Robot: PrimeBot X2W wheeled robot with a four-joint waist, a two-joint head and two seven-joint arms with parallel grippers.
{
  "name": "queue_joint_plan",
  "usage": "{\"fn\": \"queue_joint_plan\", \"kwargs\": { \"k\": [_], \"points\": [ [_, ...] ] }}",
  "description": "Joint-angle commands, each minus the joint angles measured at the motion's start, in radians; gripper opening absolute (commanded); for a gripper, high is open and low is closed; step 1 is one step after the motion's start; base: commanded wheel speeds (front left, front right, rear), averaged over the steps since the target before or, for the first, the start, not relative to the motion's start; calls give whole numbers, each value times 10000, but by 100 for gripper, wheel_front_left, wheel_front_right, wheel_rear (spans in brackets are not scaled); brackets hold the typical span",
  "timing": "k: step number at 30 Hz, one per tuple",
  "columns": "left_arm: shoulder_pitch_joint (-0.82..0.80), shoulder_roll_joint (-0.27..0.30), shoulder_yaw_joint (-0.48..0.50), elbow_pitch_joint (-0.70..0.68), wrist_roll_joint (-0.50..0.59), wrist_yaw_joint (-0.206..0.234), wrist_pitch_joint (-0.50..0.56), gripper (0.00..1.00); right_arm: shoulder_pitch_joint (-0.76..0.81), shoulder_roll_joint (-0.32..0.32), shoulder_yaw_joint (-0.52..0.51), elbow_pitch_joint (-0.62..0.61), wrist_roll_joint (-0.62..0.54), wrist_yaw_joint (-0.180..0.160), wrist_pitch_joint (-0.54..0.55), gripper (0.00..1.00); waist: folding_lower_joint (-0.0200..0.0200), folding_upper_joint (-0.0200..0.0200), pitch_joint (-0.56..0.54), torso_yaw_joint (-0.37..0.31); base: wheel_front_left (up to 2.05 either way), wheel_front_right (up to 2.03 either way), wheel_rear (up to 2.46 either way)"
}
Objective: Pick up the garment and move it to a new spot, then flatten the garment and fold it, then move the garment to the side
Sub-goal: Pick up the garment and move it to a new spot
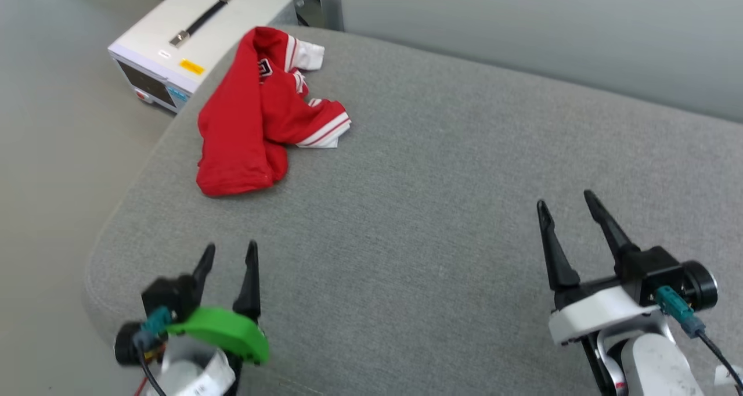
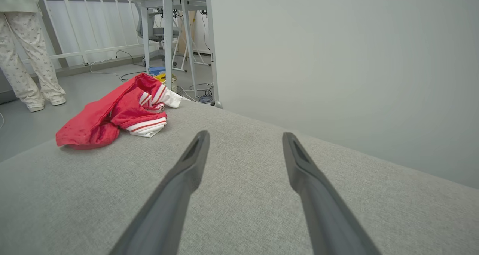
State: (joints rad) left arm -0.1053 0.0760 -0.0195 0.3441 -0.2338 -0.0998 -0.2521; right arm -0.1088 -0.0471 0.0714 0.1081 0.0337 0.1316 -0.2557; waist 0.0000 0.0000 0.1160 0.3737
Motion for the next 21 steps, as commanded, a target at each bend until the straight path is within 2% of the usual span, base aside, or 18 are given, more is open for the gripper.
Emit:
{"fn": "queue_joint_plan", "kwargs": {
  "k": [1,4,8,14,17,21],
  "points": [
    [-660,204,10,171,-235,-109,124,100,-280,-31,19,-134,-148,-9,-61,100,0,0,986,-559,0,0,0],
    [-1745,604,65,448,-749,-218,711,100,-542,-31,49,-322,-336,-9,-61,100,0,0,1560,-903,0,0,0],
    [-3449,1502,20,755,-1397,-285,2077,100,-879,-31,52,-628,-524,-9,-61,100,0,0,2347,-1375,0,0,0],
    [-5898,3032,-222,1739,-3138,-304,5363,100,-1356,-31,209,-974,-776,-9,-61,100,0,0,3373,-2065,0,0,0],
    [-6817,3912,-639,2213,-3791,-306,7087,100,-1579,-31,278,-1120,-851,-9,-61,100,0,0,3856,-2442,0,0,0],
    [-7594,4804,-892,2693,-4509,-307,8544,100,-1651,-31,310,-1244,-840,-9,-61,100,0,0,4223,-2880,0,0,0]
  ]
}}
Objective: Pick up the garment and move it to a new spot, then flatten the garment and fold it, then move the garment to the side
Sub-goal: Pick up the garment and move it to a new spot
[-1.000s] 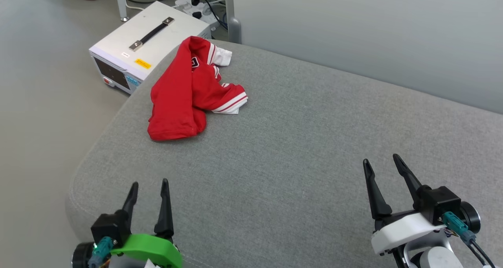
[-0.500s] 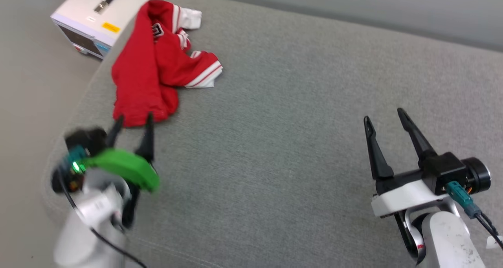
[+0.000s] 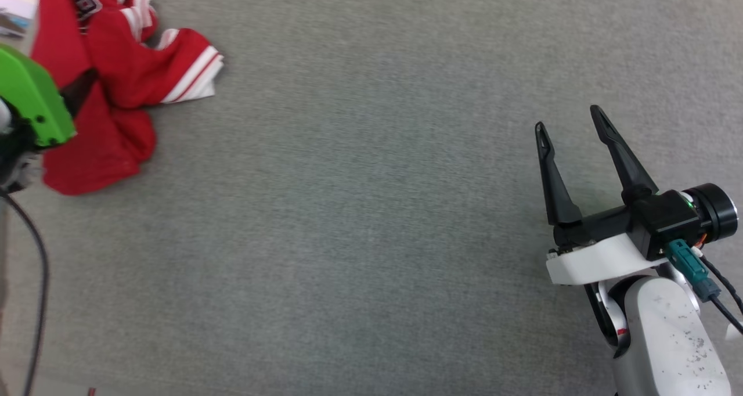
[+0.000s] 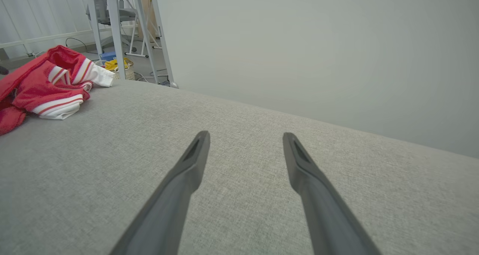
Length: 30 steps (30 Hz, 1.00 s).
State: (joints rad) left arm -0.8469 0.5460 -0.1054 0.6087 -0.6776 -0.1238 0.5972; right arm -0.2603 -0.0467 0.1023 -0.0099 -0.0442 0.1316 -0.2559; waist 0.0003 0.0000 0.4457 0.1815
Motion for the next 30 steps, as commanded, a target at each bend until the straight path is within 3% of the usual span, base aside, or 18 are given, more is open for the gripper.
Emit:
{"fn": "queue_joint_plan", "kwargs": {
  "k": [1,7,14,15,22,30],
  "points": [
    [-328,321,-71,209,-190,-67,305,100,-134,-35,-7,-97,-39,-9,-59,100,-3,0,1010,-1056,0,0,0],
    [-753,1011,-141,1074,-633,-68,1133,100,-135,-35,50,-256,-31,-9,-59,100,-3,0,1356,-1489,0,0,0],
    [-773,1064,-232,1890,-827,-68,1420,100,-73,-35,2,-326,-53,-9,-59,100,-3,0,1416,-1614,0,0,0],
    [-720,1038,-353,1908,-851,-68,1528,0,-53,-35,-16,-319,-62,-9,-59,100,-3,0,1388,-1598,0,0,0],
    [-527,1009,-469,1967,-756,-68,485,0,26,-35,-79,-173,-153,-9,-59,100,-3,0,870,-1383,0,0,0],
    [-433,1074,-747,1352,-564,-69,-1136,0,362,-35,-115,226,69,-9,-59,100,-3,0,-588,-1165,0,0,0]
  ]
}}
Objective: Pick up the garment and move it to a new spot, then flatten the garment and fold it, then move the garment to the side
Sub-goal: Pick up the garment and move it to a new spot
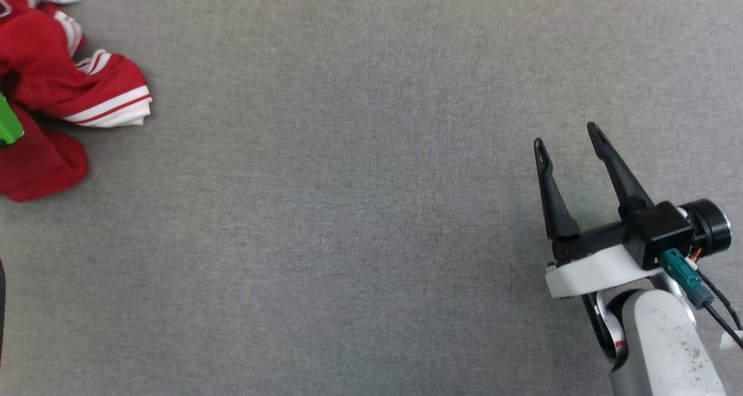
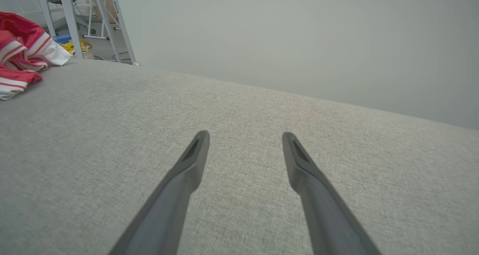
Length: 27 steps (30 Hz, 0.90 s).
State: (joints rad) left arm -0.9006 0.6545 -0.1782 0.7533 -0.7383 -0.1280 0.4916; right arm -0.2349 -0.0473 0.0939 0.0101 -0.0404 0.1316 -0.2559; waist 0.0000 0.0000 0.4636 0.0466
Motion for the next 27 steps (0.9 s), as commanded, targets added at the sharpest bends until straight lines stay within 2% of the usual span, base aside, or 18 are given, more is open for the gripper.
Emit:
{"fn": "queue_joint_plan", "kwargs": {
  "k": [1,6,13,20,24,27],
  "points": [
    [126,-17,-72,-252,37,-26,-263,0,194,-29,-53,88,83,-9,-59,100,0,0,-1022,211,0,0,0],
    [217,-60,-457,-1237,26,-26,-777,0,578,-29,-182,300,341,-9,-59,100,0,0,-2122,263,0,0,0],
    [412,-490,-1053,-3082,-146,-4,-443,0,1003,-29,-435,309,798,-9,-59,100,0,0,-3184,124,0,0,0],
    [1118,-1615,-1725,-4685,-465,470,206,0,1252,-29,-710,291,1121,-9,-59,100,0,0,-3692,-360,0,0,0],
    [1607,-2511,-2183,-5112,-675,773,337,0,1289,-29,-799,276,1227,-9,-59,100,0,0,-3797,-782,0,0,0],
    [1845,-3111,-2586,-5142,-692,826,281,0,1267,-29,-850,278,1278,-9,-59,100,0,0,-3786,-1115,0,0,0]
  ]
}}
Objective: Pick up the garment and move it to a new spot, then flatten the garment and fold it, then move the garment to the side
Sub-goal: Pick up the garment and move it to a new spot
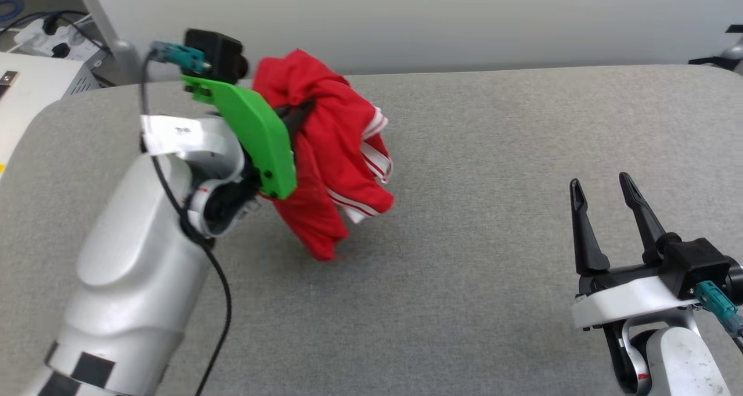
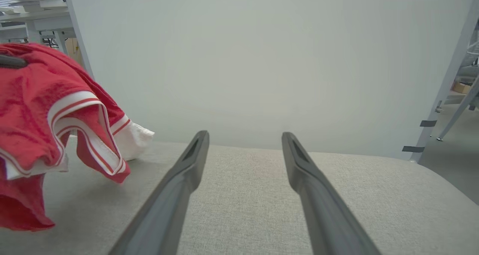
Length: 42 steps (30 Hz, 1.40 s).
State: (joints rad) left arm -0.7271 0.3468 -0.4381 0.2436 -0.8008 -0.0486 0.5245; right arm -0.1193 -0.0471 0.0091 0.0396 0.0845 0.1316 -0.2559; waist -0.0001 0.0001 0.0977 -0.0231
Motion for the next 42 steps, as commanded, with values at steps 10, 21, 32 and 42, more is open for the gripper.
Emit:
{"fn": "queue_joint_plan", "kwargs": {
  "k": [10,21,32,42],
  "points": [
    [-144,-2371,-249,871,-488,339,-1368,0,-24,-31,49,-62,197,-9,-59,100,1,-1,226,-1374,0,0,0],
    [590,-1667,475,3677,-400,407,-2896,0,39,-31,91,5,312,-9,-59,100,1,-1,393,-1266,0,0,0],
    [1003,-1266,735,6007,-118,388,-4652,100,-73,-31,93,83,64,-9,-59,100,1,-1,443,-523,0,0,0],
    [1333,-519,390,5951,1023,-211,-7539,100,300,-31,-290,158,-220,-9,-59,100,1,-1,-413,411,0,0,0]
  ]
}}
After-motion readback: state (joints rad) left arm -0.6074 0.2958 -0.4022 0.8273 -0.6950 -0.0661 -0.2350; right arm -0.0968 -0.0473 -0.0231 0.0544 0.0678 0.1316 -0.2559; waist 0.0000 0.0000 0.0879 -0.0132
